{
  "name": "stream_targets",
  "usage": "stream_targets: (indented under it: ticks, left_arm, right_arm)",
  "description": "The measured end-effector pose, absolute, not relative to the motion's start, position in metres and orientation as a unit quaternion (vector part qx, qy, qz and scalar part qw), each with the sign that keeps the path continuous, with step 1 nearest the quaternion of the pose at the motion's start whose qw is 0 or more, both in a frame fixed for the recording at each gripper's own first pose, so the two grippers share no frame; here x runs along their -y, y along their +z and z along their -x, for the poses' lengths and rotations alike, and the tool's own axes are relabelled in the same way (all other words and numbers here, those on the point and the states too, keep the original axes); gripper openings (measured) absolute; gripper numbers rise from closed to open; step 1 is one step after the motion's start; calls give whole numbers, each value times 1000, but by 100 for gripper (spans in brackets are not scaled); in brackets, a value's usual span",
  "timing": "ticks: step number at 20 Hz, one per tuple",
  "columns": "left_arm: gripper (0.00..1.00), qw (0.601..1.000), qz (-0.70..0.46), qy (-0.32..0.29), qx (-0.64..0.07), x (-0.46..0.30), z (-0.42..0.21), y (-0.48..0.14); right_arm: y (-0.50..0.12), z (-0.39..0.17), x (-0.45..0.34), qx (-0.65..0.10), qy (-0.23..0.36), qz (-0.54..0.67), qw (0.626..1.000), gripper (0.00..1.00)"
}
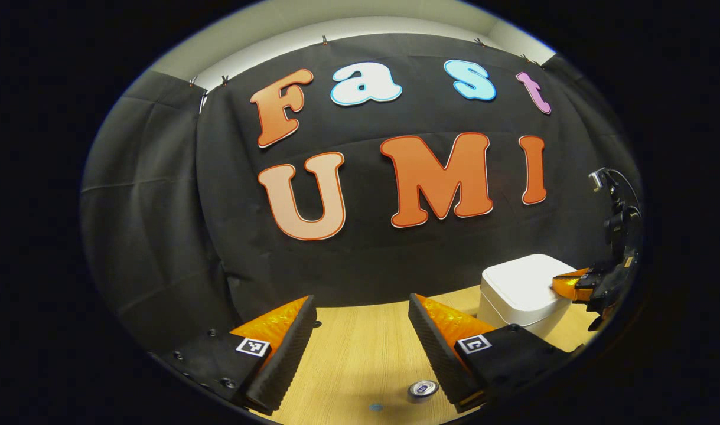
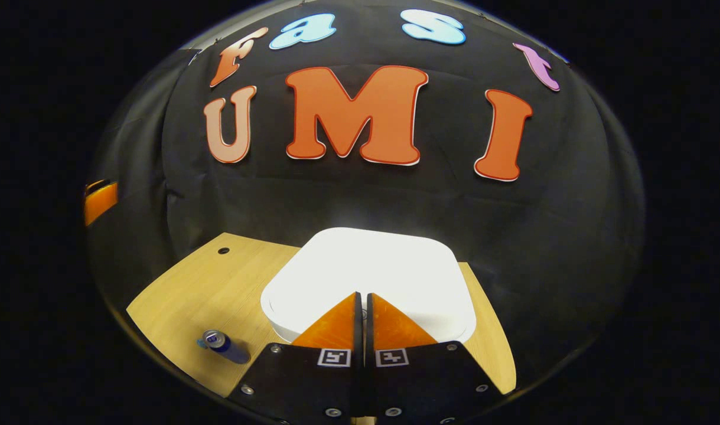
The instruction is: Press the lid of the desktop garbage bin to open it, pick up the crumpled paper on the desktop and throw it into the bin, then pick up the pop can on the desktop and drop it into the bin, and finally close the garbage bin lid.
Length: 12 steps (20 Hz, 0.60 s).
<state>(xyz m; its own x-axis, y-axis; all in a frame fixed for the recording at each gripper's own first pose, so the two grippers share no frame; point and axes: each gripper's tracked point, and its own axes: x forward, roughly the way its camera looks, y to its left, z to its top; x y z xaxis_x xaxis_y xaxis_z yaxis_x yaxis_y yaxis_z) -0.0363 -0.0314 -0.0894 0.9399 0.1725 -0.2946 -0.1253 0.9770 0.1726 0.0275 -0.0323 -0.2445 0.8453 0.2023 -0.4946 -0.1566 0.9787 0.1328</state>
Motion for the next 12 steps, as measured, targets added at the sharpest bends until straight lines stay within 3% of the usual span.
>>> stream_targets:
  ticks: [12]
  left_arm:
    - [99,975,-67,126,-170,18,76,-98]
  right_arm:
    - [-183,-35,31,-178,140,-33,974,1]
